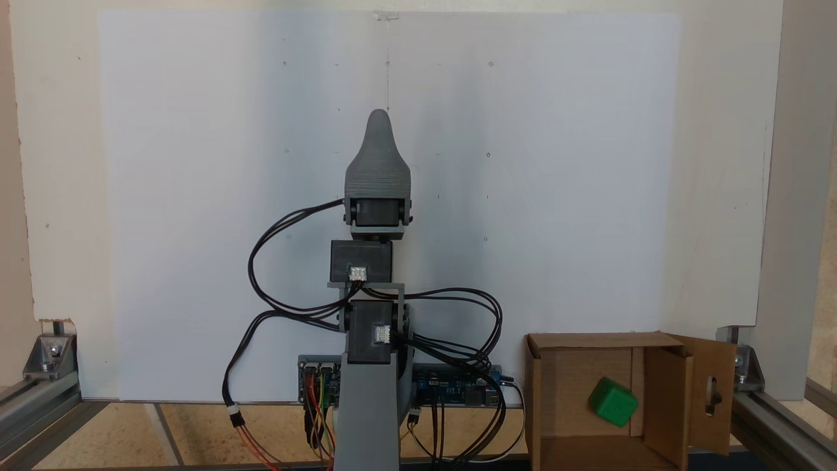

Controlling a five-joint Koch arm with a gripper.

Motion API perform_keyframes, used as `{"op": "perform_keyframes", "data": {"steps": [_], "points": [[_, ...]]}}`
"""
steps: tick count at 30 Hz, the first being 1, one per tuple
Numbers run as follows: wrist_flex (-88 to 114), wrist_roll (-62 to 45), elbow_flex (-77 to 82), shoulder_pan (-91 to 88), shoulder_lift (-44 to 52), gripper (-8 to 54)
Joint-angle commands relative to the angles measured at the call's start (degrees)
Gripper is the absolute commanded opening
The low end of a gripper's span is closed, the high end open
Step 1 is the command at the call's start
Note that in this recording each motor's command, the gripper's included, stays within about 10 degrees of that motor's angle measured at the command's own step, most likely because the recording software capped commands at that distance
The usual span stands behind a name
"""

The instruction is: Grasp a green dice and put it in the bin.

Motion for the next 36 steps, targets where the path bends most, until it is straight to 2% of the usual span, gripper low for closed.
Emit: {"op": "perform_keyframes", "data": {"steps": [1,18,36], "points": [[-9.6,-1.1,0.3,1.1,6.8,43.2],[-47.8,-0.9,18.1,2.6,6.8,43.1],[-51.9,-0.9,26.6,2.6,6.6,43.4]]}}
